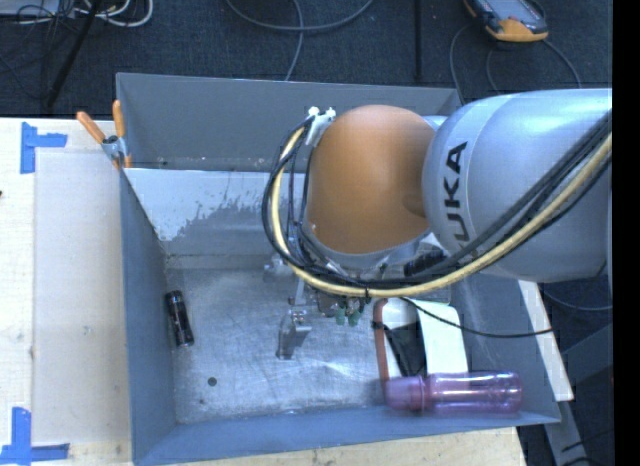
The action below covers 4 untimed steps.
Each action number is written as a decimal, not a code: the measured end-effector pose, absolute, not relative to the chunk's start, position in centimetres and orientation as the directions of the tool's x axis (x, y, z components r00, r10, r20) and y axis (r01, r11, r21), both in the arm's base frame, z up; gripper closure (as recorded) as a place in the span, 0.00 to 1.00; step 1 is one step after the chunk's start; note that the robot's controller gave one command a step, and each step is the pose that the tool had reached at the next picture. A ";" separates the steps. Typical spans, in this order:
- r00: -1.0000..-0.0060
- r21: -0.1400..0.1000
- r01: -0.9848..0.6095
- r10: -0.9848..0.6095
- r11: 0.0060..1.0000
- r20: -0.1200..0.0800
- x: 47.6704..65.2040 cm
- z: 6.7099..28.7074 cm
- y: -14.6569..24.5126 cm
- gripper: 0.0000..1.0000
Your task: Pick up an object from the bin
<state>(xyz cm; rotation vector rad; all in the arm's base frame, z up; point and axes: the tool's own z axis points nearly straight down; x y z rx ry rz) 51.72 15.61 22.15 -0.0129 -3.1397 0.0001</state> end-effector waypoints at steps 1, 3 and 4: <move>-1.000 0.000 0.009 0.009 1.000 0.002 51.7 22.1 15.6 0.00; -1.000 0.002 -0.006 -0.006 1.000 0.000 54.3 13.3 9.1 0.00; -1.000 -0.003 -0.020 -0.020 1.000 0.001 56.5 11.8 5.1 0.00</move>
Offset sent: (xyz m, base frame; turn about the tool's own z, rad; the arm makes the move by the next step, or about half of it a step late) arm -0.0150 -0.0441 -0.1145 0.1117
